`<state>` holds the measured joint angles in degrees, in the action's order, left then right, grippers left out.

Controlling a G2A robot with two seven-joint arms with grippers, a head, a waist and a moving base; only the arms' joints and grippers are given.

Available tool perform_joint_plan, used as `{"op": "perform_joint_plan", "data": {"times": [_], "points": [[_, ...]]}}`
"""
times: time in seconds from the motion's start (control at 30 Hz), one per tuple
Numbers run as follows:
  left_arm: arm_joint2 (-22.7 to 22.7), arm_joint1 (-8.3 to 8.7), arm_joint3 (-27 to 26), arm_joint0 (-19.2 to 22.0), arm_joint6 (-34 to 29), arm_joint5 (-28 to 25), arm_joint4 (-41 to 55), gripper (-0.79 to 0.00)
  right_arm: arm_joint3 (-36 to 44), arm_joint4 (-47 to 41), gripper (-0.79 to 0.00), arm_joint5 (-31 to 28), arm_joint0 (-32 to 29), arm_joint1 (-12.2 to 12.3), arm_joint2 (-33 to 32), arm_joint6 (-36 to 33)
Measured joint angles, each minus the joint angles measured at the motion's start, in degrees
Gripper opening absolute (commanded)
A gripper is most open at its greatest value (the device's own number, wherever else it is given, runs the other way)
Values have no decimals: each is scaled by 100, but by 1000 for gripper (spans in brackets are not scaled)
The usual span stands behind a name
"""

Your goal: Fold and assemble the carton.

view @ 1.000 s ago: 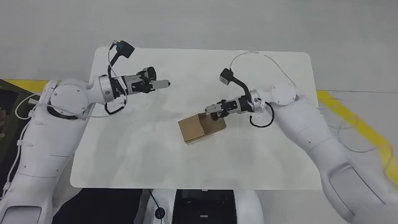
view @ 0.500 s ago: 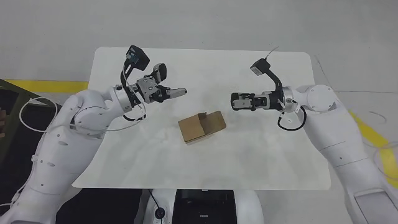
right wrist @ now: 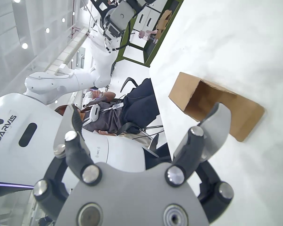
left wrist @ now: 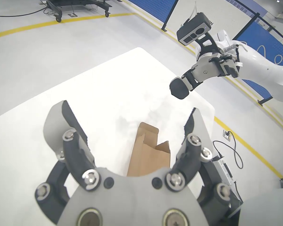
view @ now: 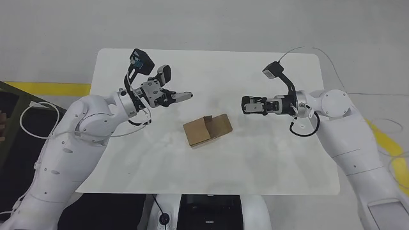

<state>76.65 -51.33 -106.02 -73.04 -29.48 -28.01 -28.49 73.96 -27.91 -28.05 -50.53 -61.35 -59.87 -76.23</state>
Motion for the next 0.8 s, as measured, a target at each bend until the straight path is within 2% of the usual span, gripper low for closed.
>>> {"op": "perform_joint_plan", "data": {"times": [0.1, 0.17, 0.43, 0.6, 0.67, 0.8], "points": [[17, -2, -22, 3, 19, 8, -19, 0, 0, 0, 0, 0, 0, 0, 0, 0], [85, -13, -191, -153, 358, 78, -351, 0, 0, 0, 0, 0, 0, 0, 0, 0], [330, 0, -267, -1411, 2817, -420, -2884, 0, 0, 0, 0, 0, 0, 0, 0, 0], [383, -12, -72, -1825, 4016, -464, -3801, 0, 0, 0, 0, 0, 0, 0, 0, 0], [344, -9, -13, -1892, 4272, -583, -4165, 0, 0, 0, 0, 0, 0, 0, 0, 0], [170, -3, 47, -1849, 4311, -935, -4736, 0, 0, 0, 0, 0, 0, 0, 0, 0]]}}
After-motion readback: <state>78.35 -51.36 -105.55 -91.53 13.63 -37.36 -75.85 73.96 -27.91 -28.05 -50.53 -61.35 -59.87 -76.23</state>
